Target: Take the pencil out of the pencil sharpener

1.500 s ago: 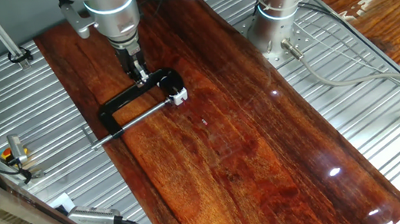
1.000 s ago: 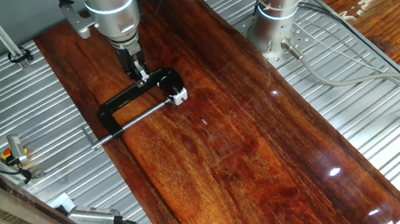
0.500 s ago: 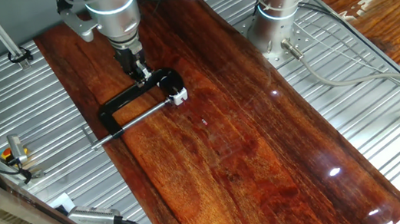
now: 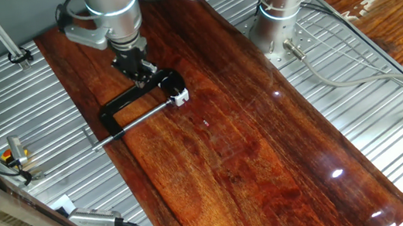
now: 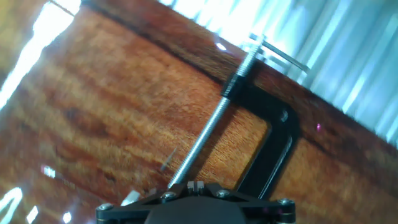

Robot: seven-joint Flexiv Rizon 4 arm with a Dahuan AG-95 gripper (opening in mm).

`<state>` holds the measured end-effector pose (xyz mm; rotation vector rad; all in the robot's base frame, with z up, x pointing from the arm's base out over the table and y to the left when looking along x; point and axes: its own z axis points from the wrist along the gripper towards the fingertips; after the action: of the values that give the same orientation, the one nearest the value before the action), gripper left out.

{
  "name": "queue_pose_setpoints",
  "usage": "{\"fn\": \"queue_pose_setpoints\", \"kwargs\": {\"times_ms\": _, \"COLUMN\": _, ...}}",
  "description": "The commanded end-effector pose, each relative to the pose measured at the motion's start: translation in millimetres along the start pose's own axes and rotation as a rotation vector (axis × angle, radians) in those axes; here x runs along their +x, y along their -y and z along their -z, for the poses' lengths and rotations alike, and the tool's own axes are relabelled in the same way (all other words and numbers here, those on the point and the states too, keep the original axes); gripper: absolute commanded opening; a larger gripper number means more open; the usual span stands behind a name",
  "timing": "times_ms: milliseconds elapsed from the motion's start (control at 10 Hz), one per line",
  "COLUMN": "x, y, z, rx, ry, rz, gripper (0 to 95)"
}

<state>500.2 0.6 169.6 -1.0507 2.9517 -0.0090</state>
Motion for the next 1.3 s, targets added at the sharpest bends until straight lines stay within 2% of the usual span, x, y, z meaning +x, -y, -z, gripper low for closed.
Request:
{"fn": "queue_pose_setpoints", "kwargs": {"times_ms": 100, "x": -0.1, "y": -0.3, "z": 0.1, "rx": 0.001, "ry": -0.002, "rz": 0.129, "gripper": 0.0}}
{"fn": "queue_pose_setpoints", "kwargs": {"times_ms": 600, "x": 0.8, "y": 0.5, "z": 0.4, "rx": -0.001, "ry": -0.001, "rz": 0.144, "gripper": 0.0}}
{"fn": "queue_pose_setpoints", "kwargs": {"times_ms": 700, "x": 4.2, "y": 6.0, "z": 1.2, "rx": 0.006, "ry": -0.004, "rz": 0.191, "gripper": 0.0}}
{"fn": "queue_pose_setpoints", "kwargs": {"times_ms": 800, "x": 7.4, "y": 15.0, "z": 0.9, "rx": 0.009, "ry": -0.001, "rz": 0.238, "gripper": 0.0}}
{"fn": "queue_pose_setpoints", "kwargs": {"times_ms": 1000, "x": 9.0, "y": 51.7, "z": -0.8, "rx": 0.003, "ry": 0.005, "rz": 0.312, "gripper": 0.0}}
{"fn": "queue_pose_setpoints", "kwargs": {"times_ms": 1100, "x": 8.3, "y": 59.3, "z": -1.0, "rx": 0.004, "ry": 0.003, "rz": 0.318, "gripper": 0.0}}
{"fn": "queue_pose_setpoints", "kwargs": {"times_ms": 1200, "x": 7.3, "y": 82.4, "z": -1.7, "rx": 0.003, "ry": 0.002, "rz": 0.339, "gripper": 0.0}}
{"fn": "queue_pose_setpoints", "kwargs": {"times_ms": 1300, "x": 10.1, "y": 97.8, "z": -1.1, "rx": 0.002, "ry": -0.001, "rz": 0.336, "gripper": 0.0}}
